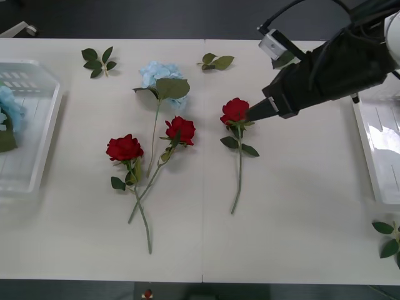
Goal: Put the red flowers into the right box and the blue flowers into the left box
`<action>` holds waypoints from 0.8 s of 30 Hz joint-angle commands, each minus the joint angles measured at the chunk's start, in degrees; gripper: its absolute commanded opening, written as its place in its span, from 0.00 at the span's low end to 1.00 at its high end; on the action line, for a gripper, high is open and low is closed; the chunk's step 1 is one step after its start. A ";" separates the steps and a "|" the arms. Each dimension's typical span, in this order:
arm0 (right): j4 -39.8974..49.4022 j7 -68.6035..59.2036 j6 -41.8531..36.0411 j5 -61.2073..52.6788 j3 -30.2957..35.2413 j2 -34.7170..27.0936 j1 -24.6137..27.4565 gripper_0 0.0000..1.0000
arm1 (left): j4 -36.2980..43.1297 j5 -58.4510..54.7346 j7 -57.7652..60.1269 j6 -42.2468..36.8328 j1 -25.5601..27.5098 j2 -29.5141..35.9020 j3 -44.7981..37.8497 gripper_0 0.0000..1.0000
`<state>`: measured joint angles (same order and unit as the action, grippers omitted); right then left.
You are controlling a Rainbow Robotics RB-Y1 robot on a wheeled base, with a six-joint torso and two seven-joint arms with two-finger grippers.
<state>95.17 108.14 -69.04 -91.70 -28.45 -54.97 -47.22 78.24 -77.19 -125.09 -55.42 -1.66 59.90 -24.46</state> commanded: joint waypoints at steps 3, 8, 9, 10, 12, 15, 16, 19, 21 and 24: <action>0.80 -11.90 -11.38 8.02 0.41 -2.59 -4.55 1.00 | -4.85 6.53 2.92 9.10 -3.09 1.36 -0.94 0.00; 0.71 -20.34 -17.70 15.67 -0.29 -0.92 -4.73 1.00 | -9.42 9.34 2.92 14.11 -6.78 1.36 3.02 0.00; 0.27 -22.45 -19.02 18.22 -0.29 0.22 -4.64 1.00 | -10.39 9.43 2.92 15.96 -7.22 1.36 4.51 0.00; -0.69 -24.21 -20.43 20.42 -0.38 1.71 -4.64 1.00 | -11.44 9.34 2.92 17.89 -7.66 1.27 6.00 0.00; -2.45 -25.26 -21.22 22.97 -0.56 3.65 -4.55 1.00 | -12.67 9.08 2.92 20.44 -8.19 1.27 8.29 0.00; -5.88 -25.26 -21.48 28.06 -0.82 7.43 -4.55 1.00 | -13.82 8.99 2.92 22.72 -8.80 1.18 11.01 0.00; -6.58 -25.09 -21.40 29.12 -1.00 8.22 -4.64 1.00 | -13.82 8.99 2.92 22.99 -8.89 1.27 11.19 0.00; -10.01 -24.56 -18.93 33.25 -2.49 11.29 -4.55 1.00 | -13.90 9.43 3.01 23.25 -8.80 0.57 11.54 0.00; -11.33 -24.47 -15.95 36.85 -4.86 13.23 -4.64 1.00 | -13.99 9.87 3.01 23.25 -8.80 -0.31 11.54 0.00; -12.56 -25.17 -12.08 40.46 -8.03 15.16 -4.55 1.00 | -13.99 10.13 3.01 23.25 -8.62 -1.28 11.54 0.00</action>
<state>82.85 84.17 -83.09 -53.23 -33.67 -40.69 -50.29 63.98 -67.86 -123.08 -32.96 -10.15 59.10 -11.21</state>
